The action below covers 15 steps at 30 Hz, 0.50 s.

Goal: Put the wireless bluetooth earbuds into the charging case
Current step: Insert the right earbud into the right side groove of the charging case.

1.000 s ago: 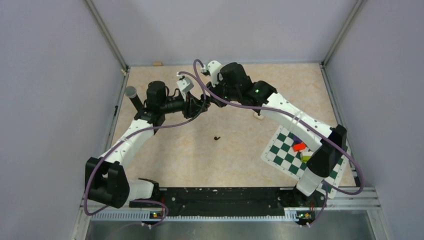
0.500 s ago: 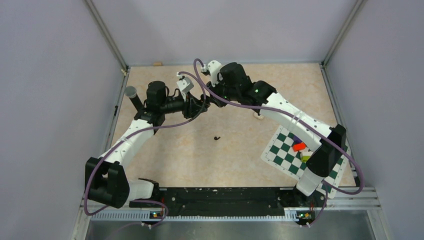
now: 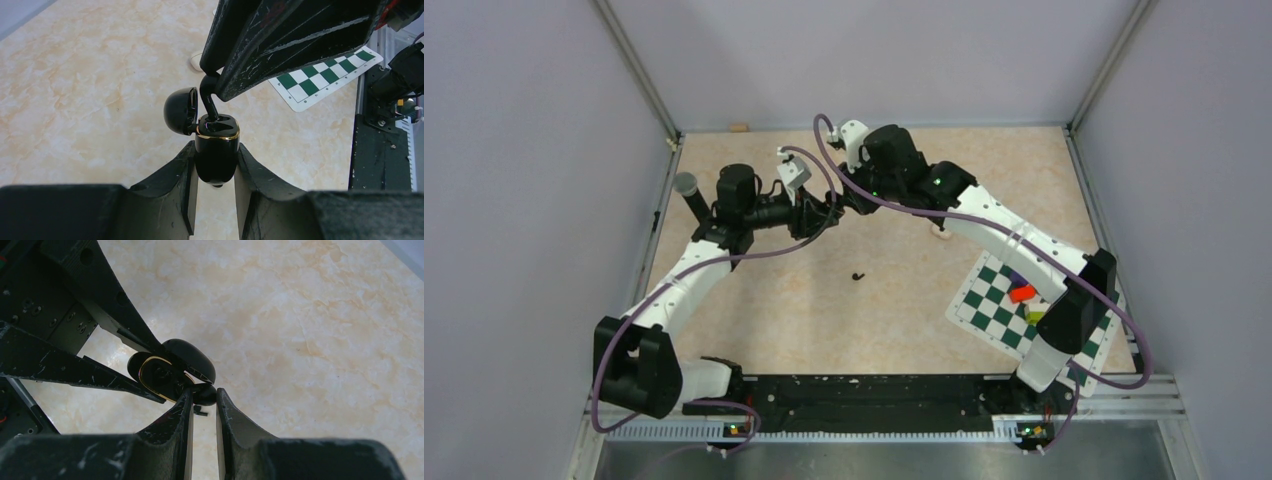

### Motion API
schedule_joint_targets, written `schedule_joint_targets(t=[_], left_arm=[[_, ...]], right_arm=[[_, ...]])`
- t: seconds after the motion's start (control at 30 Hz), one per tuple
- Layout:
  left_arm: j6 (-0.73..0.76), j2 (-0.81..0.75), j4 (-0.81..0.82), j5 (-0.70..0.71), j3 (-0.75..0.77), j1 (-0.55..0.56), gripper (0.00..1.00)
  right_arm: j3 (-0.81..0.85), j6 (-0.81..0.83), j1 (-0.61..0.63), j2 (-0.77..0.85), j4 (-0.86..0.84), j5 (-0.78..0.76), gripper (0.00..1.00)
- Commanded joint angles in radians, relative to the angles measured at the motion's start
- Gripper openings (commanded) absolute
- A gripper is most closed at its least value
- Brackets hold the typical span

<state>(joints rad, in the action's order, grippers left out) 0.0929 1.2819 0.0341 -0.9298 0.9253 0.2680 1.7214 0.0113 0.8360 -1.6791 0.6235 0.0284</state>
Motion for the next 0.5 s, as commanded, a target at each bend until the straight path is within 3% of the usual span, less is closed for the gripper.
schedule_joint_targets(t=[0.0,0.47], left_arm=[[0.018,-0.049,0.105,-0.071,-0.004,0.008,0.00],[-0.086,-0.050,0.187,-0.053,-0.013,0.002,0.00]], right_arm=[[0.025,-0.049,0.016,-0.006,-0.018,0.066,0.09],[-0.006,-0.066,0.014,0.012,-0.022,0.123,0.10]])
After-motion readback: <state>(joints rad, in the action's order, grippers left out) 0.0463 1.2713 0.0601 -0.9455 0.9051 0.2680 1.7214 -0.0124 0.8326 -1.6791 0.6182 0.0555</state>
